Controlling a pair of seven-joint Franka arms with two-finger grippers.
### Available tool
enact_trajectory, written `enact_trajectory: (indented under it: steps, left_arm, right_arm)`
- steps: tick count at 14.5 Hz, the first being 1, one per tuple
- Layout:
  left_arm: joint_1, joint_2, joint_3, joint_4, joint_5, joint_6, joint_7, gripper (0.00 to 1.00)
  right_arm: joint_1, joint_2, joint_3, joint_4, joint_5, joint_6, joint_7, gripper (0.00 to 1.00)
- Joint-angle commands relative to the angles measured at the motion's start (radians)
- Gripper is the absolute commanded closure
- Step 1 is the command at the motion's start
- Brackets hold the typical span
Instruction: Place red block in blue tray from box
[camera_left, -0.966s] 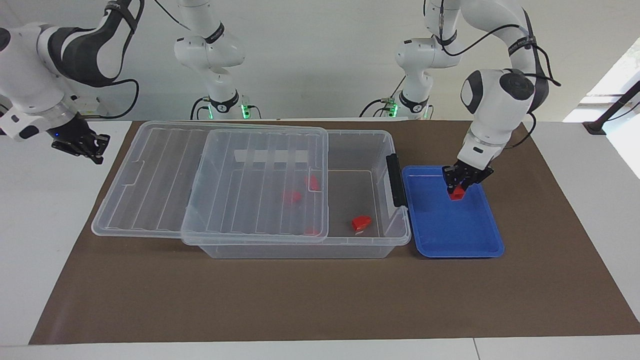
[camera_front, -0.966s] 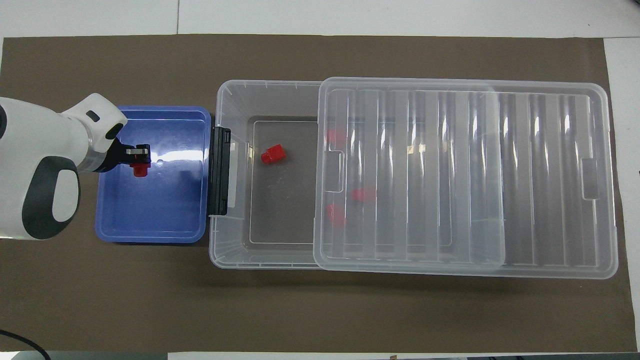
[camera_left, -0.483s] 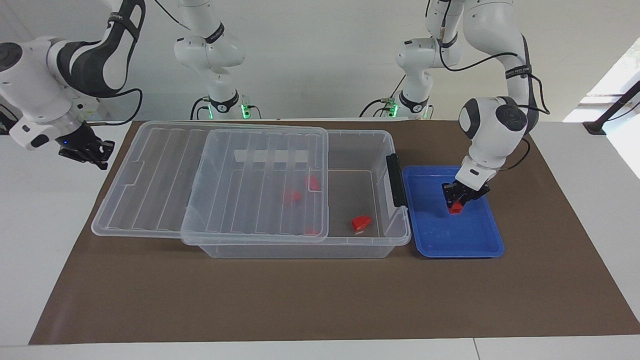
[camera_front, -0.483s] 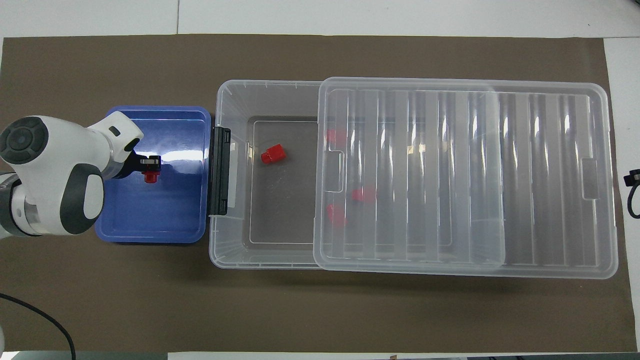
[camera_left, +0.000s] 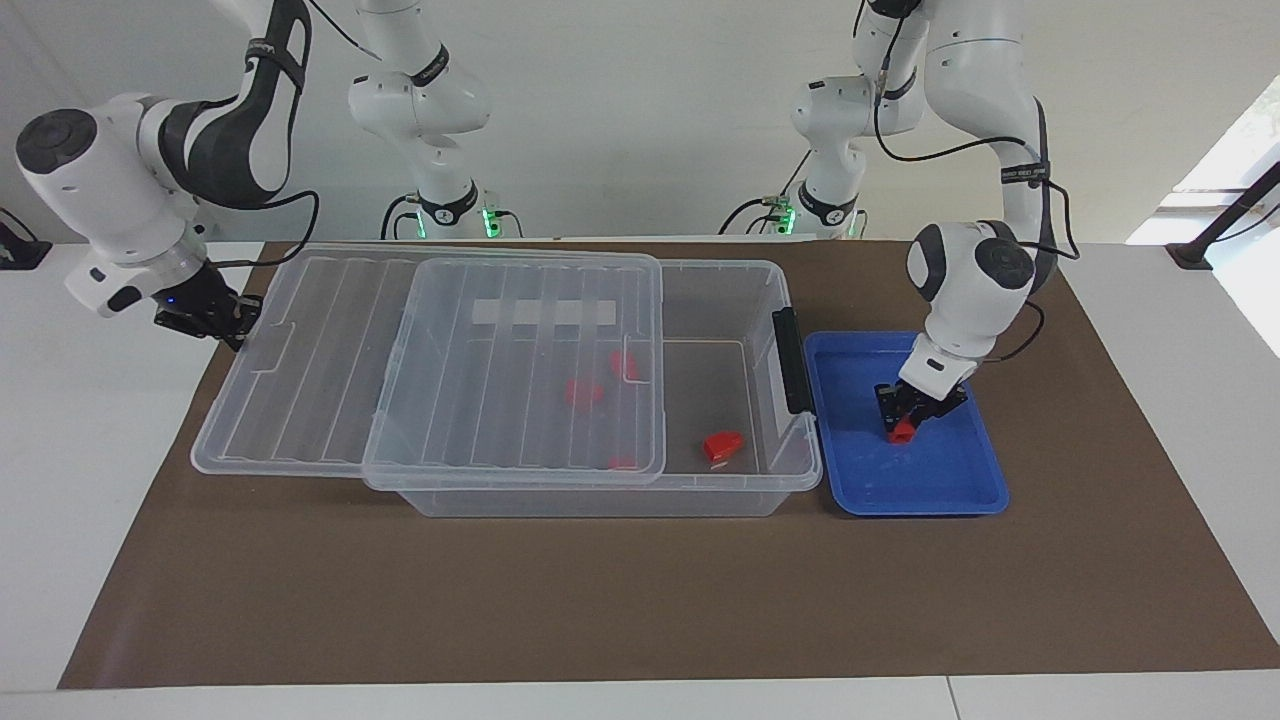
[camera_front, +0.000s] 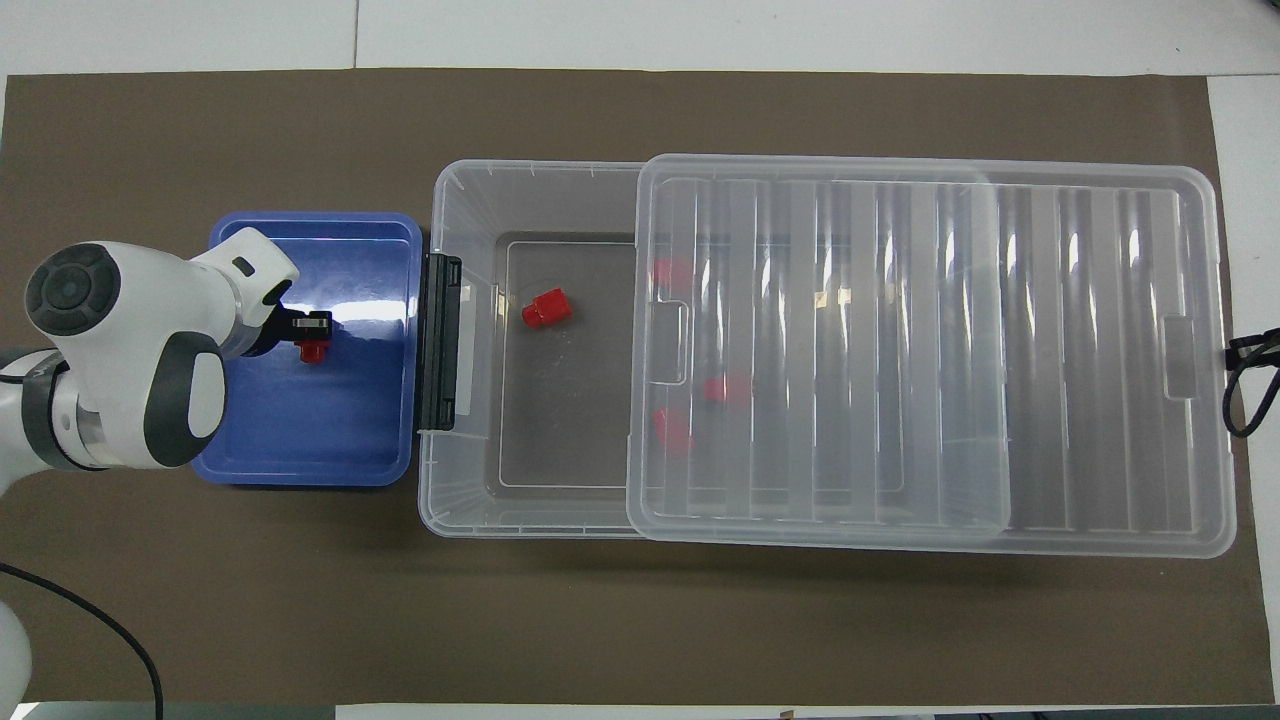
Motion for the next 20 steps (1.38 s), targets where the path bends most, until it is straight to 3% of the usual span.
enact_trajectory:
  steps: [1, 8, 13, 20]
  left_arm:
    - [0.01, -0.011, -0.006, -0.003, 0.006, -0.033, 0.001, 0.0]
    - [0.006, -0.13, -0.006, 0.152, 0.006, -0.364, -0.035, 0.0]
    - [-0.003, -0.165, -0.014, 0.283, 0.006, -0.467, -0.172, 0.0]
    - [-0.002, -0.232, -0.015, 0.363, 0.004, -0.613, -0.172, 0.0]
  right_arm:
    - [0.001, -0.03, 0.042, -0.032, -0.004, 0.017, 0.064, 1.0]
    - [0.001, -0.031, 0.145, -0.034, 0.01, 0.013, 0.21, 1.0]
    - [0.001, -0.03, 0.218, -0.048, 0.01, 0.023, 0.324, 1.0]
    - [0.001, -0.028, 0.284, -0.072, 0.012, 0.056, 0.413, 1.0]
